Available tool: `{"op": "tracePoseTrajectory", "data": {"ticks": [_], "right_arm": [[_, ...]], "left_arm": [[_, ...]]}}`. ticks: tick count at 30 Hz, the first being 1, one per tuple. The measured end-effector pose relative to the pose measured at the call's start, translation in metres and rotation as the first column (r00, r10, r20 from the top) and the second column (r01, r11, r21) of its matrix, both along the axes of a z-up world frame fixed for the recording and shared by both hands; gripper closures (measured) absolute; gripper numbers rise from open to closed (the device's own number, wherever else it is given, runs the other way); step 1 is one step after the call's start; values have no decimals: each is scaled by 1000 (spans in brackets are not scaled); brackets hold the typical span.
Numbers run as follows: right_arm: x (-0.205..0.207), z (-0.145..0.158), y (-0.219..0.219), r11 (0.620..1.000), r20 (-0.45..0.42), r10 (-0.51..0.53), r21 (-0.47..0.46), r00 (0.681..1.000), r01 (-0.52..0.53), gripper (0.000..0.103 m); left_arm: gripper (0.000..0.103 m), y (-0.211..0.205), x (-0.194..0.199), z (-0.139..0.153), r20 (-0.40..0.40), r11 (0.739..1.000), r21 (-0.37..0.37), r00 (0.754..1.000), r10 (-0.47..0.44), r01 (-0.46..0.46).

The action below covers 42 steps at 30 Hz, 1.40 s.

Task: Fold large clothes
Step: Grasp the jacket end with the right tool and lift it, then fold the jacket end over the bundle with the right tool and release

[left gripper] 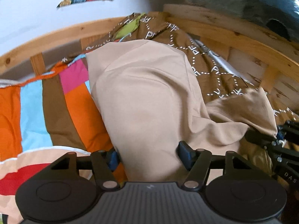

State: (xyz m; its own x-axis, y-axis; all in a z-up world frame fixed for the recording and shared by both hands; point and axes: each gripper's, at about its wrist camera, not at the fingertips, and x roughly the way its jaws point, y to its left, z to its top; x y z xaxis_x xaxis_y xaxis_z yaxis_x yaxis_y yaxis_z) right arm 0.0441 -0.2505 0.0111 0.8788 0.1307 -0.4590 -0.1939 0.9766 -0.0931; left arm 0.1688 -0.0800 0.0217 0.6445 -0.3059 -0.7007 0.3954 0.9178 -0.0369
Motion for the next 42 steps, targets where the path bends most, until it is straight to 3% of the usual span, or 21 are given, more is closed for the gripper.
{"op": "tracePoseTrajectory", "data": {"ticks": [6, 15, 21, 28, 31, 35, 38, 42], "right_arm": [[-21, 13, 39, 996, 52, 70, -60, 996, -67, 92], [-25, 29, 81, 994, 95, 93, -69, 991, -86, 94], [-1, 47, 110, 984, 144, 171, -73, 975, -162, 97], [71, 70, 131, 979, 206, 204, -27, 957, -203, 97], [108, 63, 129, 985, 150, 164, 36, 975, -171, 96], [150, 24, 122, 997, -71, 36, 72, 997, -31, 91], [159, 8, 110, 999, -142, -26, 41, 990, 32, 82], [156, 10, 97, 998, -169, -38, 51, 985, 48, 72]], "left_arm": [[39, 31, -21, 1, 10, 1000, -19, 1000, -4, 4], [40, 80, -31, 4, 8, 998, -59, 1000, 26, -25], [41, 107, -17, 25, 57, 999, -15, 997, 50, -50], [40, 150, 17, 49, 141, 990, 5, 980, 142, -144], [35, 166, 45, 37, 104, 983, 12, 978, 181, -183], [28, 174, 88, -10, -78, 956, 48, 953, 292, -289], [20, 182, 83, -21, -43, 943, -23, 943, 330, -331], [18, 183, 78, -21, -38, 944, -15, 944, 329, -329]]}}
